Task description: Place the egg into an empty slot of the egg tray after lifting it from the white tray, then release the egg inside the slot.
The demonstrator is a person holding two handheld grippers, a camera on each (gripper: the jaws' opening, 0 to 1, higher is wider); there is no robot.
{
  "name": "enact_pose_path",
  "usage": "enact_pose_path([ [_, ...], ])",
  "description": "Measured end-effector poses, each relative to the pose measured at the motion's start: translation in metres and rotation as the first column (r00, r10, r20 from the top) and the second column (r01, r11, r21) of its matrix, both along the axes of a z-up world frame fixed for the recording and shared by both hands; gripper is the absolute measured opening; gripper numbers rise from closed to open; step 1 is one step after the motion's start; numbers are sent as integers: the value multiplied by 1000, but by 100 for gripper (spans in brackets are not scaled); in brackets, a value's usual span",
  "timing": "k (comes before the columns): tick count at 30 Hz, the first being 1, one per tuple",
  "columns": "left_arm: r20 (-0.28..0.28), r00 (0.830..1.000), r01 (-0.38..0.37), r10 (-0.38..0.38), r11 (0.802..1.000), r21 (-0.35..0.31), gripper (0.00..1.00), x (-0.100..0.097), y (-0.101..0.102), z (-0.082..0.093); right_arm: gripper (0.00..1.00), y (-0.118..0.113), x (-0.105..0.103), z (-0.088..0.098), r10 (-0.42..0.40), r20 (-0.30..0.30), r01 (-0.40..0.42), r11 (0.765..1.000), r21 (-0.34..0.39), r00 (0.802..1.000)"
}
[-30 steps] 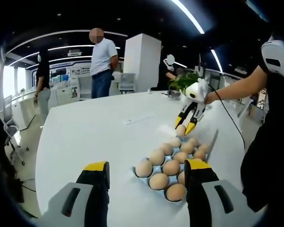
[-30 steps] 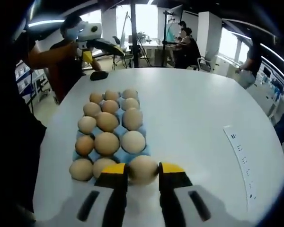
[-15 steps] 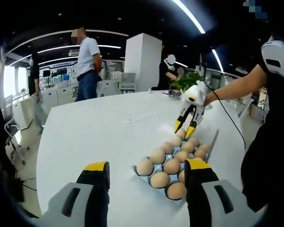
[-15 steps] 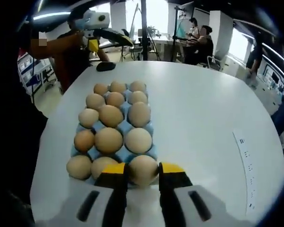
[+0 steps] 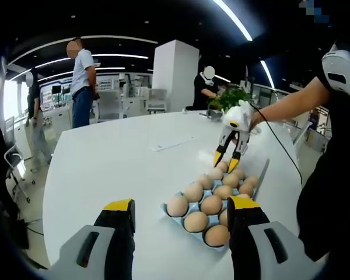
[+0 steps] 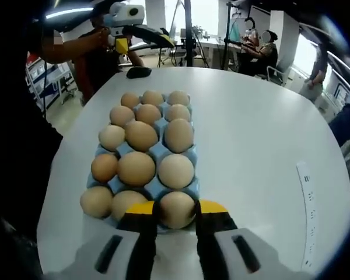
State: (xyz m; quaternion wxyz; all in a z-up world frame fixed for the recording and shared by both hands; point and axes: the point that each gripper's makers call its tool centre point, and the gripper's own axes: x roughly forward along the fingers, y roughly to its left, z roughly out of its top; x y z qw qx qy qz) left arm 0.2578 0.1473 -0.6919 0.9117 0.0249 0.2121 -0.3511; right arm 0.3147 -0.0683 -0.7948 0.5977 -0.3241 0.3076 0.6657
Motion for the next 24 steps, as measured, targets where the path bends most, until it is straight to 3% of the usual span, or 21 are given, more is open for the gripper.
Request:
enact_pose_path([
  [14, -2, 1000, 11, -11, 1000, -3, 64, 1, -5, 0, 26, -2, 2, 0, -67, -33, 69, 995, 68, 997],
  [21, 4, 1000, 12, -12, 1000, -2, 64, 2, -5, 2, 27, -2, 2, -2, -66, -21, 68, 993, 95, 998],
  [22, 4, 1000, 13, -13, 1000, 0, 64, 2, -5, 2, 27, -9, 4, -7, -106, -6, 106, 992, 65, 994],
  [24, 5, 1000, 13, -13, 1000, 2, 64, 2, -5, 3, 27, -5, 2, -3, -76, -6, 77, 992, 95, 997],
])
